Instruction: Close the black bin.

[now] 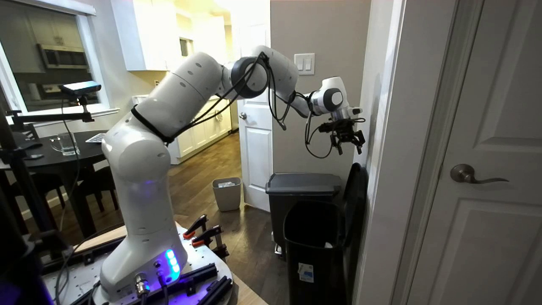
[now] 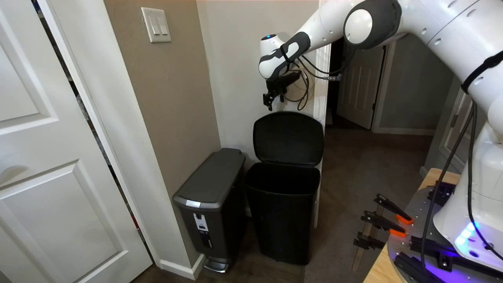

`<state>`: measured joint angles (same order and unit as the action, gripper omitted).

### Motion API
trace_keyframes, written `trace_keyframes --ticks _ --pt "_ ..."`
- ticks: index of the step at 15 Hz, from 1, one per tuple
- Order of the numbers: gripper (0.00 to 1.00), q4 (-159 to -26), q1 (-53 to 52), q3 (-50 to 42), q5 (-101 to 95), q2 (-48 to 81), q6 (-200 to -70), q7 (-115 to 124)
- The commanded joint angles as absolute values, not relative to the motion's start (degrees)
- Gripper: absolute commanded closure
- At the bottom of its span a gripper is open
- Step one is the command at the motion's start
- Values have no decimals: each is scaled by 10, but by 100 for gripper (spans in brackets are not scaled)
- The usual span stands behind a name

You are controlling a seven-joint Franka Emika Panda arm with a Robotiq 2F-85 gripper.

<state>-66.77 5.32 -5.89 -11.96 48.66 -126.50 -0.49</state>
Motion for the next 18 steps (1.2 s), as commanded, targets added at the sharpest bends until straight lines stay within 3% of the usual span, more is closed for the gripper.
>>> trace_keyframes --ticks 1,18 --pt "0 -594 68 -54 -109 542 -1250 -54" --pt "0 -434 86 -29 -101 668 -1174 -192"
